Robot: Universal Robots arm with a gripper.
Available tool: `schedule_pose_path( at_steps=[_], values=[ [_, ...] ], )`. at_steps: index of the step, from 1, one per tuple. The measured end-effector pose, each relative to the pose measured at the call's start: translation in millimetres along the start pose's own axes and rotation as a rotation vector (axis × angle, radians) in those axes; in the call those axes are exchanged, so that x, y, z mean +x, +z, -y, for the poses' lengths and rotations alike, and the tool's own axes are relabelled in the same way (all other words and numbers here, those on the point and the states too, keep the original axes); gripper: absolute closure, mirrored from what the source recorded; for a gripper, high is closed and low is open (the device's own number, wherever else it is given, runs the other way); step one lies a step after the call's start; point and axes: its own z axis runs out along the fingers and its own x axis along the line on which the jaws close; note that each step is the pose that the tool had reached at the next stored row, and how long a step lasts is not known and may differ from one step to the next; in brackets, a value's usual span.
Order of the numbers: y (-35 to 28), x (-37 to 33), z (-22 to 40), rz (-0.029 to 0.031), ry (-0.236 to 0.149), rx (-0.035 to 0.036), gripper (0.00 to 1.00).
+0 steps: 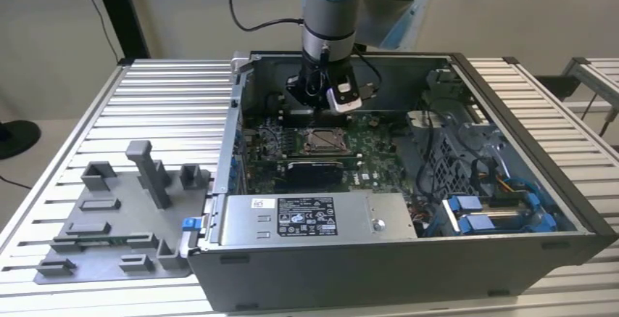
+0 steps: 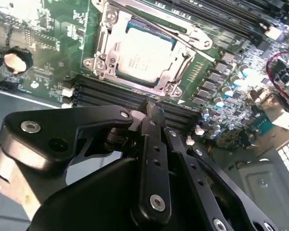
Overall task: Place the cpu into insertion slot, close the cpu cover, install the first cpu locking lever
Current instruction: 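Install the first cpu locking lever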
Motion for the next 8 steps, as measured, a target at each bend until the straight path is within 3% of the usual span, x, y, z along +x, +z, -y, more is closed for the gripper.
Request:
schedule_pose_path(
  at_steps=[2, 8],
  values=[
    [0.4, 0.8, -0.9, 0.0016, -0.011, -0.0006, 1.0],
    [2.5, 6.7, -8.1, -0.0062, -0.045, 0.0063, 1.0]
  ],
)
